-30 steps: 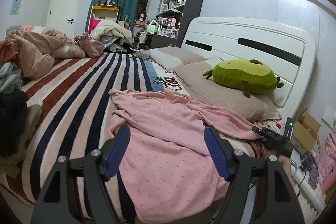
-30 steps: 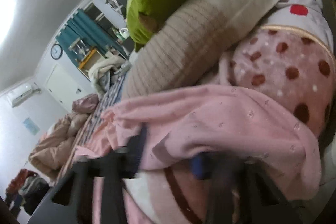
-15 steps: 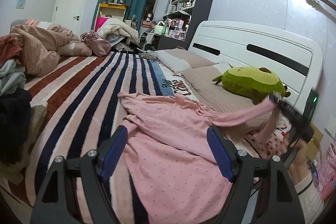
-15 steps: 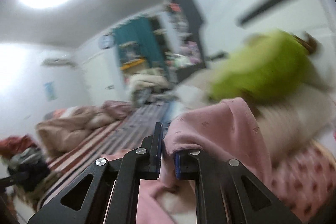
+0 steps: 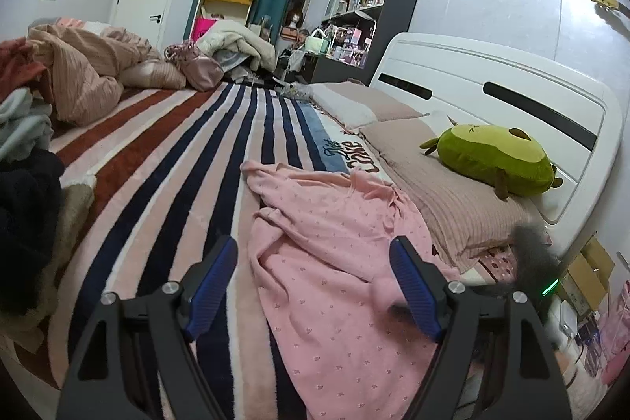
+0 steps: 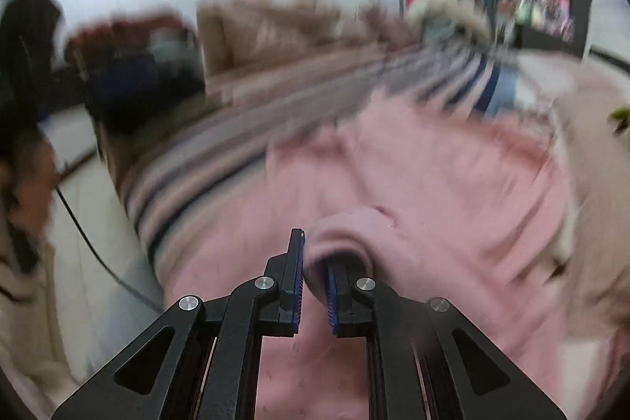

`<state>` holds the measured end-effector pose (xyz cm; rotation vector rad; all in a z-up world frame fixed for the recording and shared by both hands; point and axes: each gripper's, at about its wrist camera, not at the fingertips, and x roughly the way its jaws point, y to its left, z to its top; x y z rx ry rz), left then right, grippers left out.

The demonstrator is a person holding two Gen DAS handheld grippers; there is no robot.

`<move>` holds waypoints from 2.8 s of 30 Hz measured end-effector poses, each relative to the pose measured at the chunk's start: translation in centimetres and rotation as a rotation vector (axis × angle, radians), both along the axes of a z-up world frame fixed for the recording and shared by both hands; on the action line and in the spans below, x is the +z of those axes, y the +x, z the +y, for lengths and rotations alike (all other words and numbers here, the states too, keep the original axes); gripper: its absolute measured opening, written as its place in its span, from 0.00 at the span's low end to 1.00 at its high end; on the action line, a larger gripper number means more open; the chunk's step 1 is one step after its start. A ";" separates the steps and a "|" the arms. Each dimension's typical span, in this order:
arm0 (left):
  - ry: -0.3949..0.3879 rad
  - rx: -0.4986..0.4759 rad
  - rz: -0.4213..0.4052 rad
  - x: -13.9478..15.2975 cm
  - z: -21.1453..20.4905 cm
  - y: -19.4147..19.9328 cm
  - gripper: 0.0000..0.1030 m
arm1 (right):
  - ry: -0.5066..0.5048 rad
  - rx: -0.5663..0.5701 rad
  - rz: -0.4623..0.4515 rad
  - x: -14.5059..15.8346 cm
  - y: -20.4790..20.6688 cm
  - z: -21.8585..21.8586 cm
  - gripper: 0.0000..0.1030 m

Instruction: Fold small clothes

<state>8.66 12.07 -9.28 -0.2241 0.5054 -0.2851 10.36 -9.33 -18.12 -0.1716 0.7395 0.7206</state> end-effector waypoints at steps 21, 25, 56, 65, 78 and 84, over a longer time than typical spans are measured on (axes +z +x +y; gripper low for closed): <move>0.011 -0.052 0.058 -2.4 -0.6 0.2 0.79 | 0.318 -0.360 0.170 -1.4 0.1 -14.2 0.62; 0.016 -0.042 0.052 -2.2 -0.2 0.0 0.79 | 0.247 -0.385 0.079 -0.2 0.5 -12.3 0.06; 0.080 -0.238 0.127 -6.4 -4.9 3.8 0.75 | 0.340 -0.164 0.102 3.3 -1.2 -9.6 0.56; 0.265 -0.434 0.198 -8.3 -15.3 7.9 0.35 | 0.410 -0.266 0.108 1.2 -2.1 -14.9 0.56; 0.144 -0.086 0.225 -7.1 -10.9 10.5 0.01 | 0.459 -0.310 0.122 0.0 -0.6 -18.6 0.56; 0.124 -0.025 0.350 -9.8 -8.9 11.6 0.03 | 0.410 -0.338 0.169 -1.5 0.9 -18.6 0.56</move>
